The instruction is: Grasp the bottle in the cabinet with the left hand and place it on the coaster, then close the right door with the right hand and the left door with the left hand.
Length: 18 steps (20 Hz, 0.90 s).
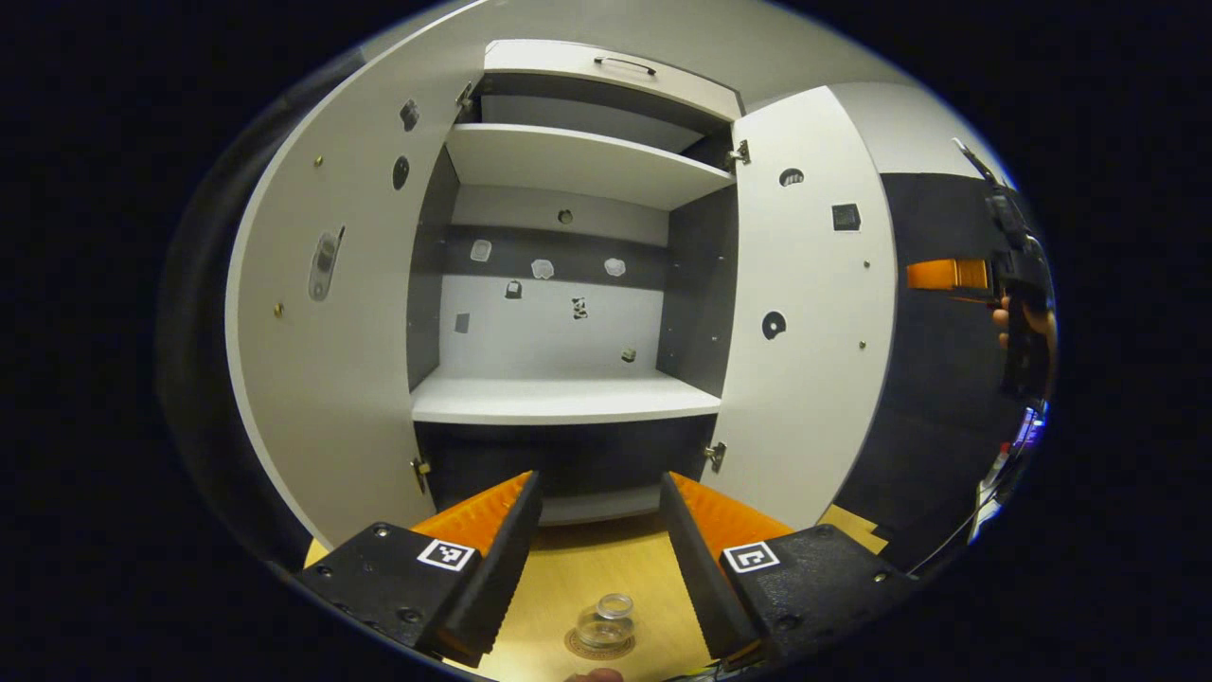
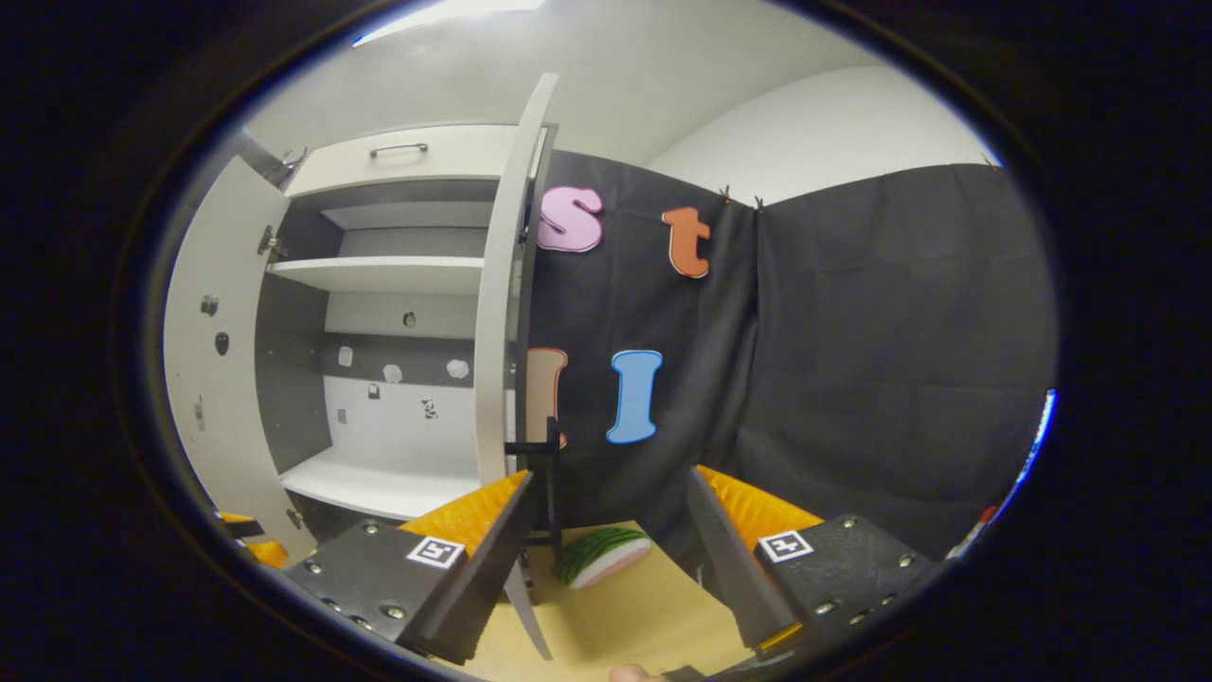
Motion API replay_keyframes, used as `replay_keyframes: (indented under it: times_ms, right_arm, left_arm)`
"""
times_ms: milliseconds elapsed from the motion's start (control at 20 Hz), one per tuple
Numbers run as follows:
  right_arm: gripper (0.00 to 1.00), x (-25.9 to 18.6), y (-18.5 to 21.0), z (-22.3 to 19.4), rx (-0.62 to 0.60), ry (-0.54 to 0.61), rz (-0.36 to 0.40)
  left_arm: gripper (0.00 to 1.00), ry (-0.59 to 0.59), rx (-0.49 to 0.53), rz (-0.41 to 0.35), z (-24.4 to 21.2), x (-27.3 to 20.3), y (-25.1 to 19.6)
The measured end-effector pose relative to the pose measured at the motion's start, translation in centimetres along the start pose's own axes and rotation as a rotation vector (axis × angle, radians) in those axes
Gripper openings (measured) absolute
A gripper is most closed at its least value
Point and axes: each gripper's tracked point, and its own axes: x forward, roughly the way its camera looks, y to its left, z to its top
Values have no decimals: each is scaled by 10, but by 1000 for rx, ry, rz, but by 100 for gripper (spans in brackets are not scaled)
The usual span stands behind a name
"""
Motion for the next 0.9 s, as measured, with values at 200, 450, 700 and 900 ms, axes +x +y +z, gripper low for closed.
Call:
replay_keyframes:
  times_ms: [200,450,700,900]
  right_arm:
    - [97,11,9,-5,3,17,30]
    - [93,12,15,-7,46,27,85]
    - [93,9,56,-7,56,24,192]
    - [93,9,89,-6,60,24,299]
  left_arm:
    - [84,-38,-19,60,36,-2,10]
    - [86,-77,-40,68,61,3,13]
    - [88,-97,-52,49,69,11,5]
    - [88,-92,-61,40,67,7,5]
